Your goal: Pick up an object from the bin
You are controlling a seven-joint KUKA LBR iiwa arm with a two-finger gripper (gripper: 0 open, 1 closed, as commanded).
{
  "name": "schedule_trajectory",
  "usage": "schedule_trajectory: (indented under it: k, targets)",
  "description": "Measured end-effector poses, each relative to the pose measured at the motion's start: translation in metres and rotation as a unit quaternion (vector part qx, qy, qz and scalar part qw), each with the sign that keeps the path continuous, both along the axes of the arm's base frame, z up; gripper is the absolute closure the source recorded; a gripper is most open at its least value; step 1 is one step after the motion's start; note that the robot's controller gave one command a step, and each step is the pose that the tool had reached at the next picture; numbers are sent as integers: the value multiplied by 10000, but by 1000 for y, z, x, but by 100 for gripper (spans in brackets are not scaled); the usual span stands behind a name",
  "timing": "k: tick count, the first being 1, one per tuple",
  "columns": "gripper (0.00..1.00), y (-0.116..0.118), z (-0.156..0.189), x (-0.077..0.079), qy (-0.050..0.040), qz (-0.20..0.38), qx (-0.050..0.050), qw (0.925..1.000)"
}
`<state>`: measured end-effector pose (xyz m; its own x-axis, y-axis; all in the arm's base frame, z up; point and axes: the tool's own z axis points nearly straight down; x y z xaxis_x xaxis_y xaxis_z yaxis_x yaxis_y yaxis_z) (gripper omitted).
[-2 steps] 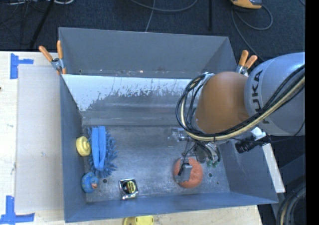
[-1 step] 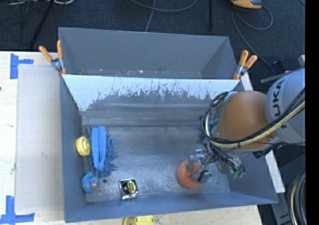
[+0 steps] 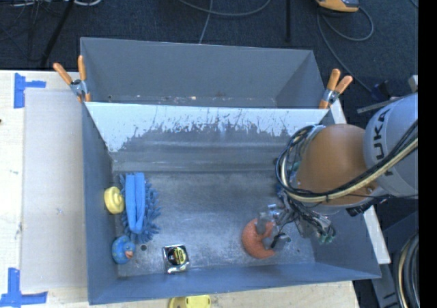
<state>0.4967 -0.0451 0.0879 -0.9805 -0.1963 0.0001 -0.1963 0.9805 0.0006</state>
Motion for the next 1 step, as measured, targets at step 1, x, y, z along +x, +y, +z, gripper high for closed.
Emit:
schedule_trajectory:
  k: [1]
  targets:
    - [100, 4, 101, -6, 1, -179, 1, 9998]
